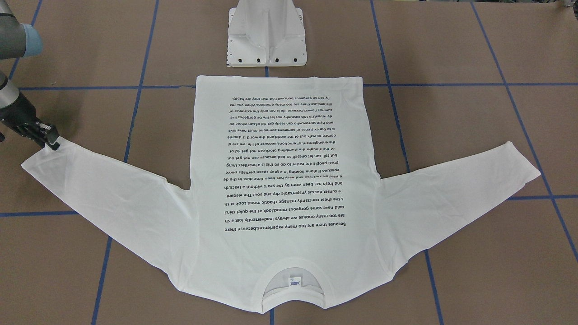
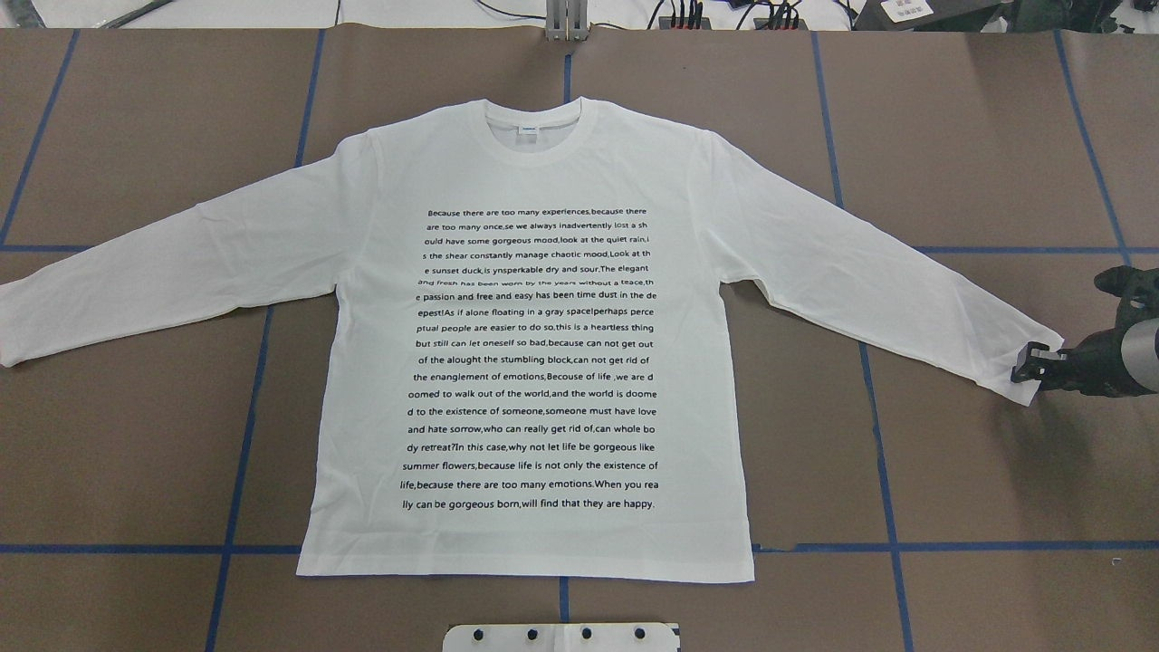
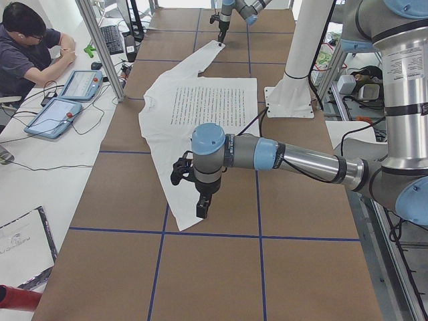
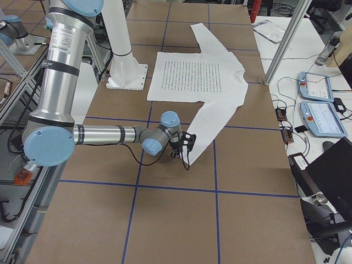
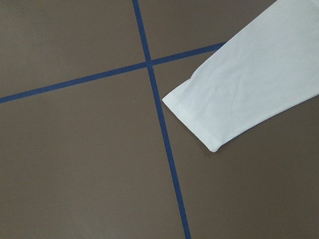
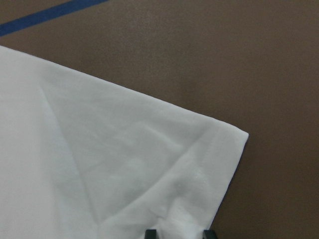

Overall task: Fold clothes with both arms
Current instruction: 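Reach the right gripper to the sleeve cuff nearest it and grasp, then lift the held sleeve with the right gripper and carry it toward the collar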

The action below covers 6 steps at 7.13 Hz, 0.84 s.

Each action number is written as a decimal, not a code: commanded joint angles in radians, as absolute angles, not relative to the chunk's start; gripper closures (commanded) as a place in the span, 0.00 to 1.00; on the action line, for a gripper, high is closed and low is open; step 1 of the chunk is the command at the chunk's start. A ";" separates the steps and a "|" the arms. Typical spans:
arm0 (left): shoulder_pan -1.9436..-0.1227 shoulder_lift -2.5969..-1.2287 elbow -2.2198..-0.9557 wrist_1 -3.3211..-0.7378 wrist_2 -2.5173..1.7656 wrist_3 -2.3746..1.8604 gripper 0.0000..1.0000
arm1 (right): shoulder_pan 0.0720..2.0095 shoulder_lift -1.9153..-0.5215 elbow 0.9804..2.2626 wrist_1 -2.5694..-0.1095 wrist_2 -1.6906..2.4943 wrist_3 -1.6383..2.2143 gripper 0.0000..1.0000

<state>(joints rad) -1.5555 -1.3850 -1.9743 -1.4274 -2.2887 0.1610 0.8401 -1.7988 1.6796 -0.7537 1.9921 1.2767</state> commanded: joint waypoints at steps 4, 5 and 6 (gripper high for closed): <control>-1.555 -1.384 -1.973 -1.428 -2.290 0.161 0.00 | 0.857 -1.761 1.775 -0.776 1.993 1.295 1.00; -1.555 -1.384 -1.973 -1.428 -2.290 0.161 0.00 | 0.882 -1.687 1.775 -0.808 1.991 1.295 1.00; -1.555 -1.384 -1.973 -1.427 -2.290 0.161 0.00 | 0.891 -1.589 1.773 -0.854 1.974 1.278 1.00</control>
<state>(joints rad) -1.5555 -1.3837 -1.9729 -1.4277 -2.2902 0.1611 0.8752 -1.6928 1.7719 -0.8070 1.9879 1.2914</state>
